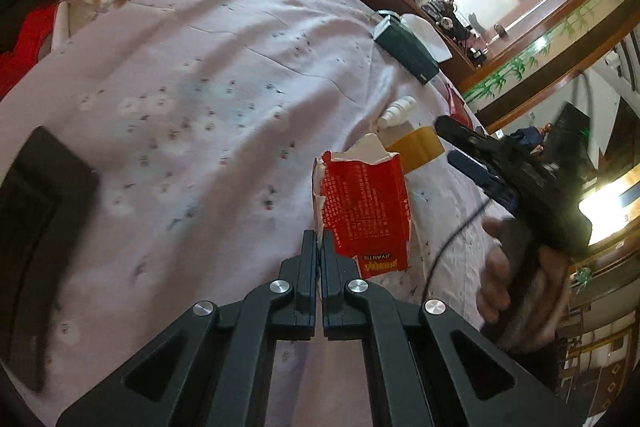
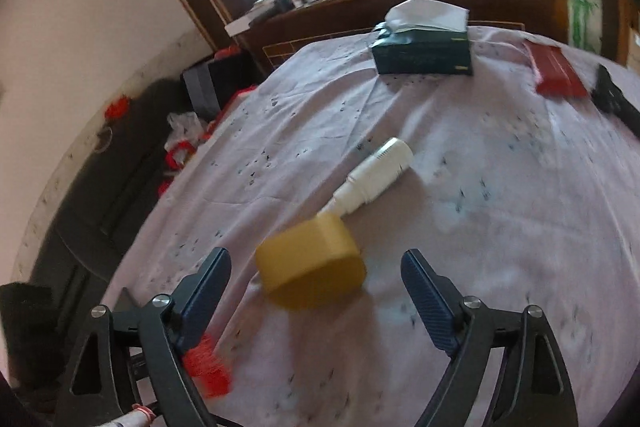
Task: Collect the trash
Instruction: 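Grasp the red candy box with the left tool while the right tool grasps the yellow oval container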
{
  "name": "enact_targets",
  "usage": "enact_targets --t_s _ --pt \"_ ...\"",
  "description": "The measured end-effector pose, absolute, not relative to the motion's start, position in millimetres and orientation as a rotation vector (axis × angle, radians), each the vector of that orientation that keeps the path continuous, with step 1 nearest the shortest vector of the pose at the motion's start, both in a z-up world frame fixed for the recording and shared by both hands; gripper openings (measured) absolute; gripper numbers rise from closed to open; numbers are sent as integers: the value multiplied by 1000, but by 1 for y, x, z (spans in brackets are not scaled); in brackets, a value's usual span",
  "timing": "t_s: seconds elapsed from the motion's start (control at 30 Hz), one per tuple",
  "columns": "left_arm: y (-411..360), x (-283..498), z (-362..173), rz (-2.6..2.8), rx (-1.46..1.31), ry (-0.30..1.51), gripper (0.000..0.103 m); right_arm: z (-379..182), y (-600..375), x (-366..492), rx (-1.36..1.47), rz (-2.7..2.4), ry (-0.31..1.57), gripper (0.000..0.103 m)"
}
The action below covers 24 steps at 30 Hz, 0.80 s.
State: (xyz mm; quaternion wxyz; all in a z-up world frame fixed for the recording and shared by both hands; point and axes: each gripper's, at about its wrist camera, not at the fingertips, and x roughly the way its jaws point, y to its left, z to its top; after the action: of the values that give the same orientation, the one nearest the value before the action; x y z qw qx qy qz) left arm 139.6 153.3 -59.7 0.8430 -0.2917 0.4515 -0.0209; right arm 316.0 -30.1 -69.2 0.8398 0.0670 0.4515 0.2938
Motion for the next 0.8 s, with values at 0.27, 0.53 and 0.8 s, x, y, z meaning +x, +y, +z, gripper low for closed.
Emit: enact_targets --t_s 0.27,0.53,0.8 --pt "163 136 -58 -44 -639 948 1 -86 -3 319 37 667 988 91" --pt "161 133 -50 -45 -617 933 1 -78 8 300 -53 596 976 75" --pt "144 116 -26 -82 -591 883 1 -16 -42 233 89 556 850 75"
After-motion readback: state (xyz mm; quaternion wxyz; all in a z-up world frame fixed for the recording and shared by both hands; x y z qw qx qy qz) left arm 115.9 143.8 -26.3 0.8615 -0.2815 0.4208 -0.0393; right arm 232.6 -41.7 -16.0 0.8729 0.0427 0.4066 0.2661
